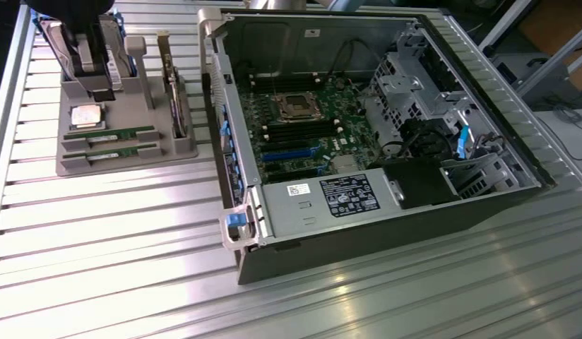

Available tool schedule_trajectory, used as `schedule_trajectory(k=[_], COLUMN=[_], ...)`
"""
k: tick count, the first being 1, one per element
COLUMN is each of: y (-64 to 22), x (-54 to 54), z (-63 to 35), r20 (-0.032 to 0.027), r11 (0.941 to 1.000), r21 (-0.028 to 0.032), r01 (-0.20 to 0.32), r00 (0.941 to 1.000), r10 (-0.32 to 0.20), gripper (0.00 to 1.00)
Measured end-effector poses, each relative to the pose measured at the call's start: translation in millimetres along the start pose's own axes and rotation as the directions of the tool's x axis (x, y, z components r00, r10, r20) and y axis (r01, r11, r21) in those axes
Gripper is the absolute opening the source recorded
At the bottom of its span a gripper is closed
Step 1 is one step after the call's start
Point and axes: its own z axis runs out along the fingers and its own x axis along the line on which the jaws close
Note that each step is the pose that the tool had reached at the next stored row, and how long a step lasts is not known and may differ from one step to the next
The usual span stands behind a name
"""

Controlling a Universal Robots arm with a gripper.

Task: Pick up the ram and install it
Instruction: 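Pick up the ram and move it above insertion slot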

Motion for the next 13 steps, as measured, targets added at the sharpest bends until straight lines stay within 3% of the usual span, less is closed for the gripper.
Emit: schedule_trajectory(k=[13], y=[-0.6], x=[0.4], z=[9.5], r20=[-0.0006], r11=[1.0000], r21=[0.0000], r01=[-0.001], r00=[1.0000], r10=[0.001], gripper=[0.30])
